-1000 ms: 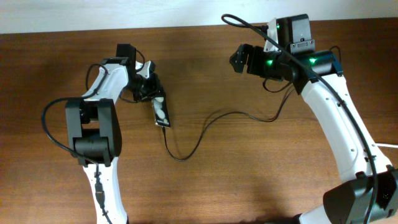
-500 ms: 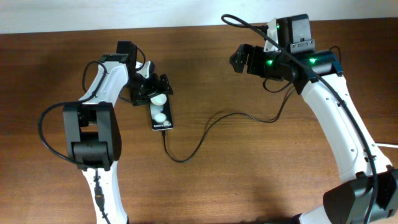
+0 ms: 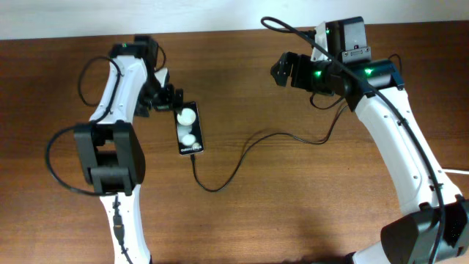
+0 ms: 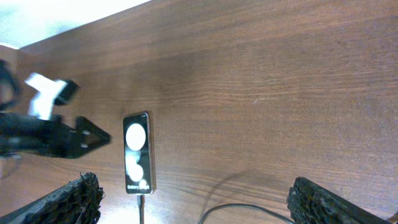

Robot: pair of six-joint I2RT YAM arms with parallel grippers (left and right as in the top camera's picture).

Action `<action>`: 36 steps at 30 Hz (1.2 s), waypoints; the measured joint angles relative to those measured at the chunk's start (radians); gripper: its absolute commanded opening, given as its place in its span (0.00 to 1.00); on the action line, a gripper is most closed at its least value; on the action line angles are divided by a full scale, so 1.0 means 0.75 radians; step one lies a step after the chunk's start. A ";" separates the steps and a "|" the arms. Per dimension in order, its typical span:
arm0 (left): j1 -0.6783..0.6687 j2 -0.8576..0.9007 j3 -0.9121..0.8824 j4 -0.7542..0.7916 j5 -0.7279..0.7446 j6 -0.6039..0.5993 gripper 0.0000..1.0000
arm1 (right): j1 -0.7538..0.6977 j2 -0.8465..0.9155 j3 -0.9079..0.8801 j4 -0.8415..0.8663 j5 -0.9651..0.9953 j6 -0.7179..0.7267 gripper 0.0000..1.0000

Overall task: Plug charger to phone and switch on socket
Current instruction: 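Lower the phone flat onto the table and release with the left gripper, then raise the left gripper and move the right gripper to the power strip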

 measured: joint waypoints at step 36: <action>-0.141 -0.522 0.303 -0.180 -0.011 0.219 0.99 | -0.995 0.398 0.320 -0.457 -0.333 -0.630 0.99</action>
